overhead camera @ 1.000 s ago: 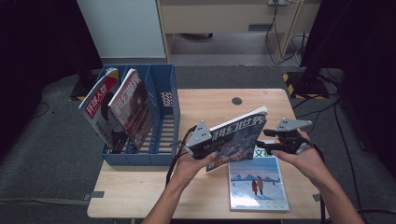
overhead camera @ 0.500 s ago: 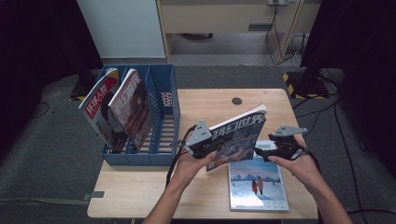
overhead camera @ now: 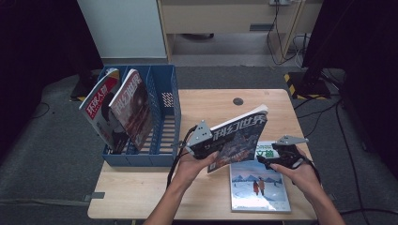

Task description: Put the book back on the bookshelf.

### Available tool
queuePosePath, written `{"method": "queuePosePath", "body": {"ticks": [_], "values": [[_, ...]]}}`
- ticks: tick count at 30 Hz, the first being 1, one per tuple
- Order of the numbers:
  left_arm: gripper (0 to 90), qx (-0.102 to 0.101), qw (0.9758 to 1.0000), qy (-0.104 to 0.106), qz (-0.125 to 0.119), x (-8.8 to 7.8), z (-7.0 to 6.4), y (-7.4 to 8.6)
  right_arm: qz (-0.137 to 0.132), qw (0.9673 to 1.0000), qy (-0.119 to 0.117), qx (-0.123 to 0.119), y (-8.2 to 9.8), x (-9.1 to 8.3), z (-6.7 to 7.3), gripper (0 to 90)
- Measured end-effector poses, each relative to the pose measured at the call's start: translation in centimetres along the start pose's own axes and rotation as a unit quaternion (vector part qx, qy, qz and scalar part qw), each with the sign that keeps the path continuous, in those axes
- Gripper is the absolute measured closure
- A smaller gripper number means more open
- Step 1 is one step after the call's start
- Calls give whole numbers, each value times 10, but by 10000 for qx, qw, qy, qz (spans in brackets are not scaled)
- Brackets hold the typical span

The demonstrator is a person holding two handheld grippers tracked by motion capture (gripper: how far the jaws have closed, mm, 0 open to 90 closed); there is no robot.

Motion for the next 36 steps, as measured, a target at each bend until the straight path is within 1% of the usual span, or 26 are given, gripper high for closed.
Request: {"method": "queuePosePath", "body": {"ticks": [1, 4, 6, 8, 11, 13, 14, 16, 17, 19, 21, 24, 27, 29, 32, 33, 36], "values": [[822, -15, 10000, -5, -7, 0, 0, 0, 6, 10000, -10, 71, 2, 0, 0, 135], [823, -23, 10000, -22, -16, 1, 1, 0, -17, 9998, -19, 177, 9, 2, -1, 131], [823, -68, 10000, -33, -7, 1, 1, -1, -35, 9999, 0, 150, 12, 3, -1, 129], [824, -76, 10000, -44, 11, 2, 2, -1, 33, 9999, 19, 103, 17, 3, 1, 127], [824, -105, 9999, -109, 32, 4, 3, -4, 133, 9999, 77, -37, 23, 4, 5, 127], [824, -114, 9999, -107, 35, 4, 4, -6, 119, 9999, 50, -66, 24, 3, 8, 127], [824, -96, 9999, -122, 32, 4, 4, -8, 111, 9999, 48, -3, 24, 2, 9, 127], [824, -56, 9999, -106, 32, 3, 3, -12, 75, 10000, 56, 21, 24, 0, 10, 127], [825, -42, 9999, -113, 10, 3, 3, -14, 39, 10000, 65, 1, 24, -1, 10, 127], [825, -23, 9999, -148, -18, 2, 4, -18, 15, 9999, 99, 48, 23, -3, 9, 127], [825, -66, 9998, -150, -79, 0, 5, -22, 1, 9999, 142, 77, 24, -4, 7, 127], [825, -57, 9997, -171, -134, -5, 7, -29, -16, 9998, 170, 137, 24, -5, 5, 127], [825, 6, 9997, -205, -119, -9, 7, -34, -48, 9996, 211, 194, 24, -7, 4, 127], [825, 40, 9997, -232, -103, -11, 8, -37, -41, 9996, 229, 165, 25, -7, 2, 127], [825, 46, 9996, -274, -107, -15, 10, -40, -31, 9994, 244, 224, 26, -7, 2, 127], [825, 55, 9995, -279, -106, -16, 10, -40, -35, 9995, 243, 175, 26, -7, 2, 128], [825, 59, 9994, -319, -129, -20, 11, -43, -30, 9995, 242, 195, 26, -7, 2, 128]]}}
Point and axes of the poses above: each handheld gripper's, and its own axes: x roughly forward along the jaws, y roughly out of its underside, z roughly to its left, the point moved 4 cm from there along x, roughly forward along the jaws, and after that the axes turned 3 degrees about y, right-handed, at the moved point
